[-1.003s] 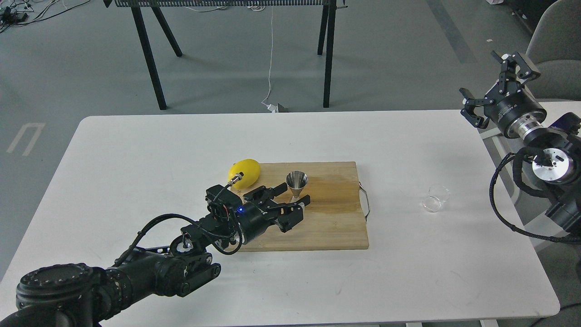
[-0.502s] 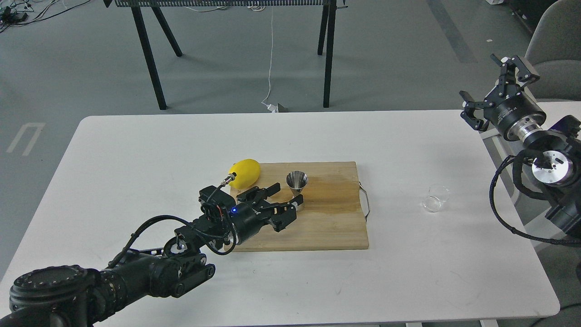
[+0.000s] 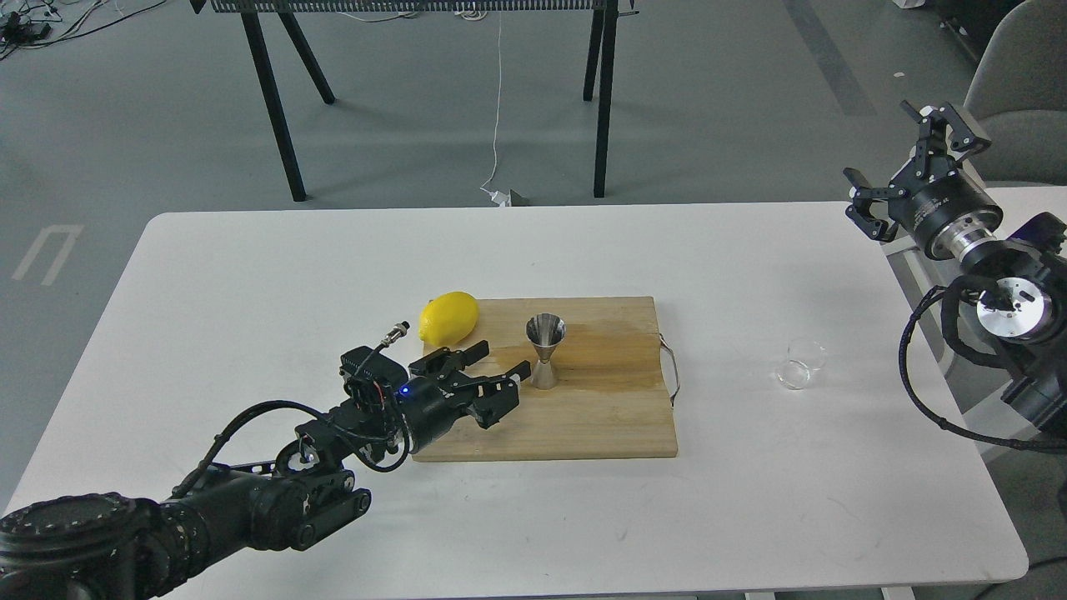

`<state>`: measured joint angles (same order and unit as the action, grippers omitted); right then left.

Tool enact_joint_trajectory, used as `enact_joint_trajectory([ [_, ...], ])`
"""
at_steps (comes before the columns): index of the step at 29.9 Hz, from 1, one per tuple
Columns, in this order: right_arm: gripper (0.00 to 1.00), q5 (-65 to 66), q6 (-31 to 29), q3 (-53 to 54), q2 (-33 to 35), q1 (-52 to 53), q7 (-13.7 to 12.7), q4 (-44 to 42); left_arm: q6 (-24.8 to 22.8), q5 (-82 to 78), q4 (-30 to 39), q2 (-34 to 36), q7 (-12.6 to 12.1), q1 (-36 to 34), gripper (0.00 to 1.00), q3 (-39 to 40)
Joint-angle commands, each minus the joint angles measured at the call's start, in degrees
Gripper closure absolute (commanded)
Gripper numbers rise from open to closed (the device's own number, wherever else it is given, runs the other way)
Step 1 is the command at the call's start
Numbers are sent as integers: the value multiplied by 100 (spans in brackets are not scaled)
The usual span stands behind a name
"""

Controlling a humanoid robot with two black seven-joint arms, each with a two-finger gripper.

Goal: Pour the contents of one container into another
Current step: 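Open the left gripper and pull it back from the jigger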

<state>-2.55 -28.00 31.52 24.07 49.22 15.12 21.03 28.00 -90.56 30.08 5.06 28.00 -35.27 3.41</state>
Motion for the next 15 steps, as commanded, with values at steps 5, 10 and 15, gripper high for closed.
enact_joint_trajectory([
  [5,1,0,0,4,1,-17,8,-11,0,3,497,319,0,38,19,195],
  [10,1,0,0,4,1,-53,8,-11,0,29,1201,767,0,55,19,195],
  [15,1,0,0,4,1,-61,8,-11,0,38,1254,979,0,47,19,239],
])
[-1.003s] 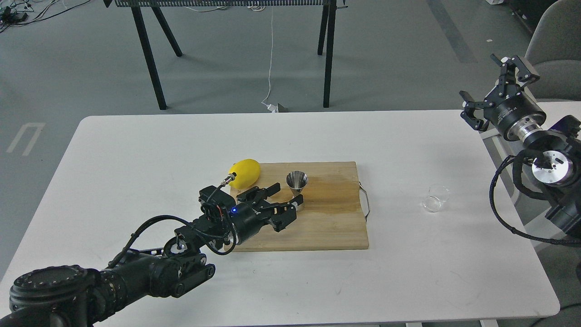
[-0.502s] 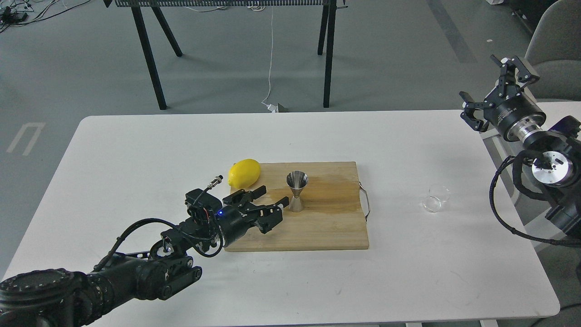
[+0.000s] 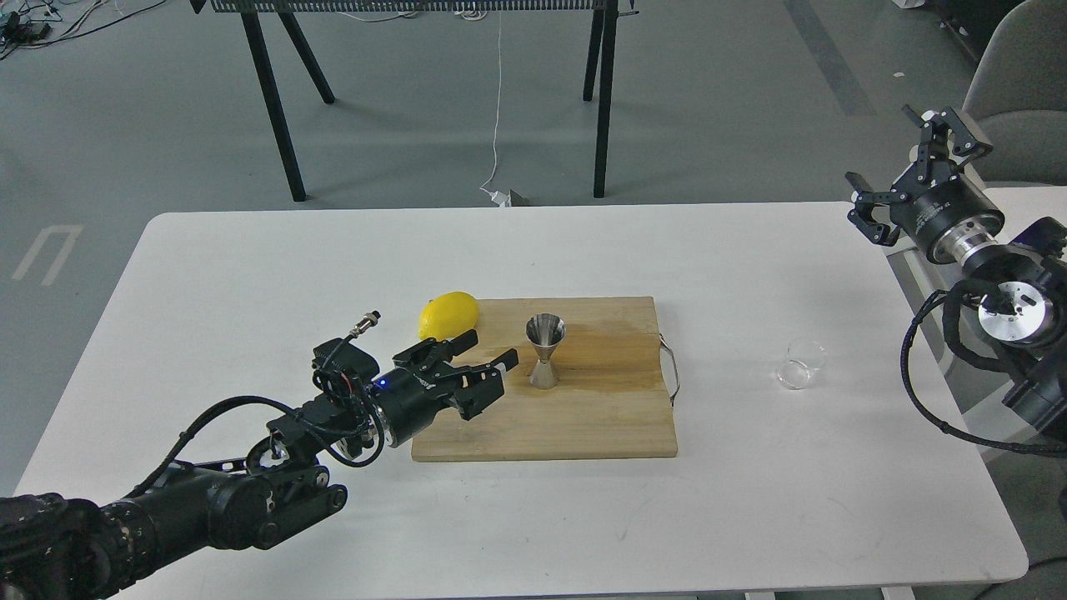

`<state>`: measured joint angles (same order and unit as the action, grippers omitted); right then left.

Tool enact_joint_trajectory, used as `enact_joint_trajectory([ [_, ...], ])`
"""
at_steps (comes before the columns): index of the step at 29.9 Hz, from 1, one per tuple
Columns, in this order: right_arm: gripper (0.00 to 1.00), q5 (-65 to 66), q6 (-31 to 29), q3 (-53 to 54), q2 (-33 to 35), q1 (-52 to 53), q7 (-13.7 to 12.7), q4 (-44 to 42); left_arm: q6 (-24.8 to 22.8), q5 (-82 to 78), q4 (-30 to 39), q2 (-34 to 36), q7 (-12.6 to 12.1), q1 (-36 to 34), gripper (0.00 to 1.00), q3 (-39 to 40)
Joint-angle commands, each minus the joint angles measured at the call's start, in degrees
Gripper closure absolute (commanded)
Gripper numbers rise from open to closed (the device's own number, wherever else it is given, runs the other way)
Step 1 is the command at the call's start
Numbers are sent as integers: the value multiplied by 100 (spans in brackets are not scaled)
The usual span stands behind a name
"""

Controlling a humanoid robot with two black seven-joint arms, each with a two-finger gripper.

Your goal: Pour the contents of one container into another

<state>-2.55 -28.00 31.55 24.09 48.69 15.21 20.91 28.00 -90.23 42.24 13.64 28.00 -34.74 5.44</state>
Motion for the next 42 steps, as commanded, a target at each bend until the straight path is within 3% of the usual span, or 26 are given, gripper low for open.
enact_joint_trajectory([
  [1,1,0,0,0,-9,-9,0,0,0,5,47,208,0,-7,19,88],
  [13,0,-53,0,0,61,26,26,123,0,276,162,1404,0,20,18,1195],
  [17,0,-53,0,-9,236,97,26,588,0,1049,170,1641,0,-41,18,1538],
  [21,1,-131,0,44,632,255,-140,1002,-22,1709,170,1677,0,-112,17,2082],
  [27,0,-817,0,-9,1360,211,-1098,1721,-2155,2465,170,1651,0,-375,15,2935],
  [35,0,-887,0,-106,3135,1,-1345,3119,-5029,4203,135,1633,0,-780,14,3595],
  [38,0,-1430,0,-79,3576,-306,-1345,3340,-5600,4820,100,1633,0,-833,13,3578],
  [42,1,-2941,0,-88,3954,-869,-1345,3384,-5600,5199,74,1642,0,-824,13,3578],
])
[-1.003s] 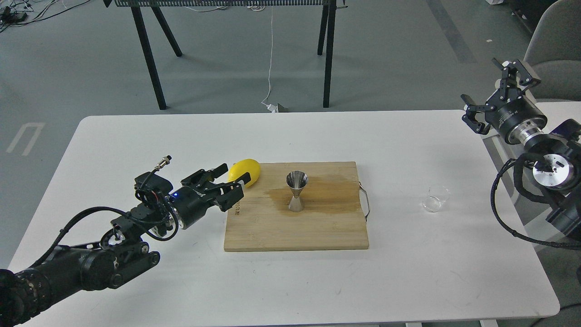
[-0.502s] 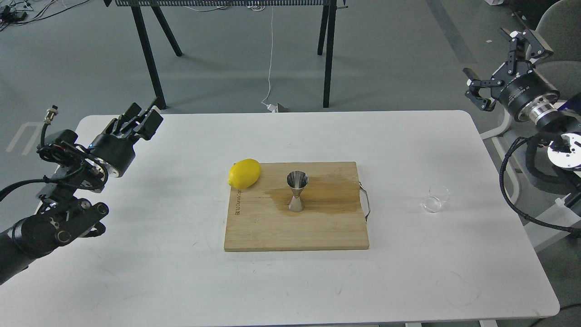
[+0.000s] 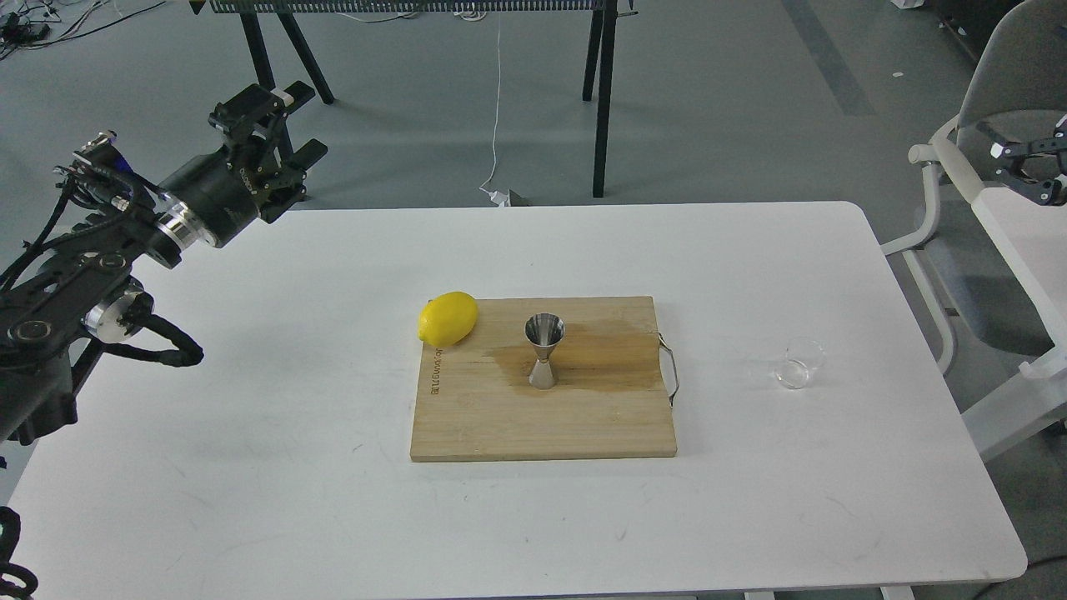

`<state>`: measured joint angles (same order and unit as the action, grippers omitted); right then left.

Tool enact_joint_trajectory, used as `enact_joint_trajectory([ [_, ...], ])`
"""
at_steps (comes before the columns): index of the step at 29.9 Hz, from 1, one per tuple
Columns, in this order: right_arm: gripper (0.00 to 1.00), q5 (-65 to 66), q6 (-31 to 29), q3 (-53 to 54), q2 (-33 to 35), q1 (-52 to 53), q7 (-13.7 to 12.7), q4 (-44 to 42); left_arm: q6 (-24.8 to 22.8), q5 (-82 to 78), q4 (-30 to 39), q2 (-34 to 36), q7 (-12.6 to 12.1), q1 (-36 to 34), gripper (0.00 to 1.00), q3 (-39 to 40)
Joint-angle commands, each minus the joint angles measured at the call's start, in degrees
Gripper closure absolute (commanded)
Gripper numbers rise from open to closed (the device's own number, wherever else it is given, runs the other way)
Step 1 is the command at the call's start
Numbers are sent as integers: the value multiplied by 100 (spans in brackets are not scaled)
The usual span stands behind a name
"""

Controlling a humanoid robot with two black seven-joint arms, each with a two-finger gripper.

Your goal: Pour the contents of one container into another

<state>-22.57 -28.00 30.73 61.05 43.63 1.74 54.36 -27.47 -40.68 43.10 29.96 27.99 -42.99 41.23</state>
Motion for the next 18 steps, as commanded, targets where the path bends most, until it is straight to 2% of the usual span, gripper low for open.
enact_joint_trajectory([
  [1,0,-1273,0,-6,275,-538,1,31,-53,289,-12,10,1,10,13,8],
  [5,0,-2784,0,-23,249,-1469,28,101,-53,482,-21,27,1,80,13,-9],
  [9,1,-3955,0,-23,223,-2454,28,610,-53,509,-21,18,1,159,13,-44],
  [13,1,-4273,0,-23,118,-3236,28,1093,-53,509,-21,18,1,274,13,-44],
  [18,1,-4273,0,-32,-321,-3659,45,1358,-53,500,-29,27,1,344,12,-53],
])
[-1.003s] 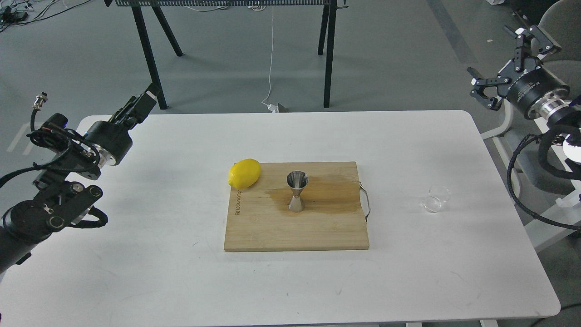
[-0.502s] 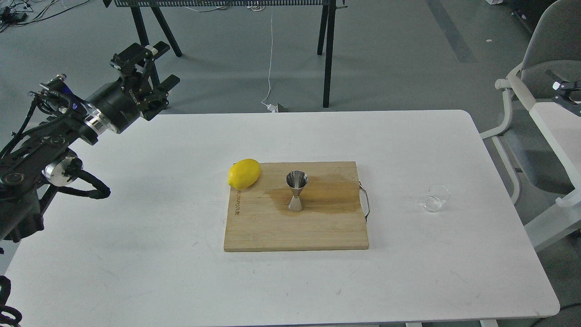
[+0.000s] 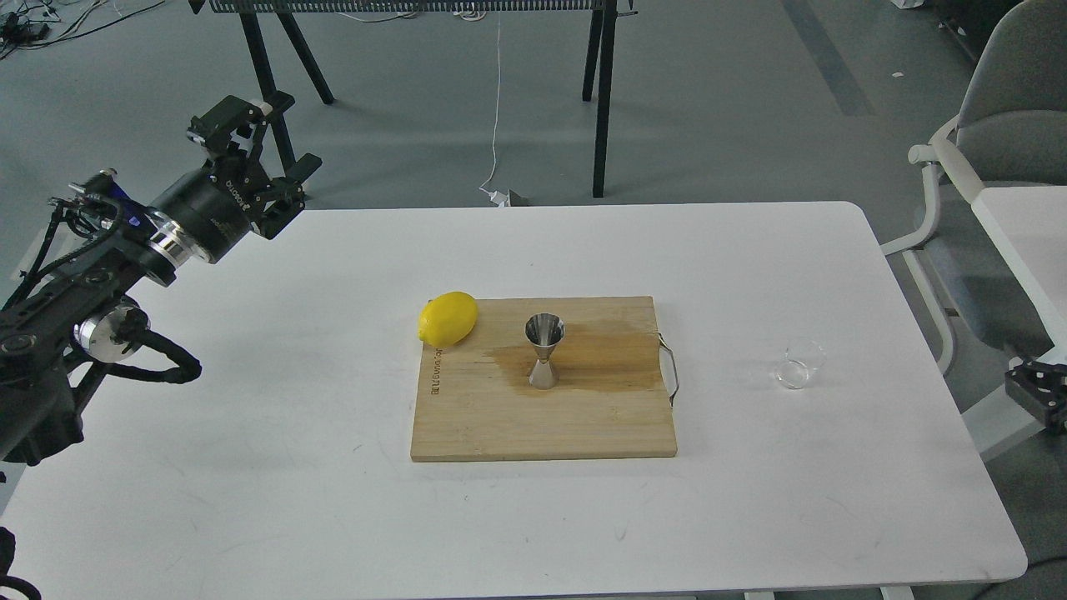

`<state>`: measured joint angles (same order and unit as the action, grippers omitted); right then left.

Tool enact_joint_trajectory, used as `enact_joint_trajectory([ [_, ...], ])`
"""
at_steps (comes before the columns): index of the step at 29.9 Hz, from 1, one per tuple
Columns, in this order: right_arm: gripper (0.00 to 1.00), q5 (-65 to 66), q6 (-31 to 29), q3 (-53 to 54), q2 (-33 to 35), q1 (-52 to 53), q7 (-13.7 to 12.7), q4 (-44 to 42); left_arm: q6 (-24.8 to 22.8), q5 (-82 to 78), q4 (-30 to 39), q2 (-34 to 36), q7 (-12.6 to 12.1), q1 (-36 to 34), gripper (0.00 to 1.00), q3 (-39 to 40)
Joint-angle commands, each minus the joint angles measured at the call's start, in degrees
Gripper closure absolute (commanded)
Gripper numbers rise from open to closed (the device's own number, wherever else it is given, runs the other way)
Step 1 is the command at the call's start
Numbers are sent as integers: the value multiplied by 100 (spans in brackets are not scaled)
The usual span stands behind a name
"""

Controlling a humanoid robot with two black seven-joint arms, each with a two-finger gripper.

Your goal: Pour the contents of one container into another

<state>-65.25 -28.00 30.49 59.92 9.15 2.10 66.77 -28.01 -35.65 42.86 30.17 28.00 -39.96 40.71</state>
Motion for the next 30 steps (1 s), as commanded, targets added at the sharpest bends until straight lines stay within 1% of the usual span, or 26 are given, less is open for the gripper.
enact_joint_trajectory([
  [1,1,-6,0,-8,-278,-229,10,134,1,-4,-6,6,0,41,12,-1],
  [15,1,82,0,71,-1280,-37,28,152,1,-13,-6,-20,0,173,11,-19],
  [30,1,152,0,63,-1728,333,10,-243,1,-13,-6,-29,0,226,10,-19],
])
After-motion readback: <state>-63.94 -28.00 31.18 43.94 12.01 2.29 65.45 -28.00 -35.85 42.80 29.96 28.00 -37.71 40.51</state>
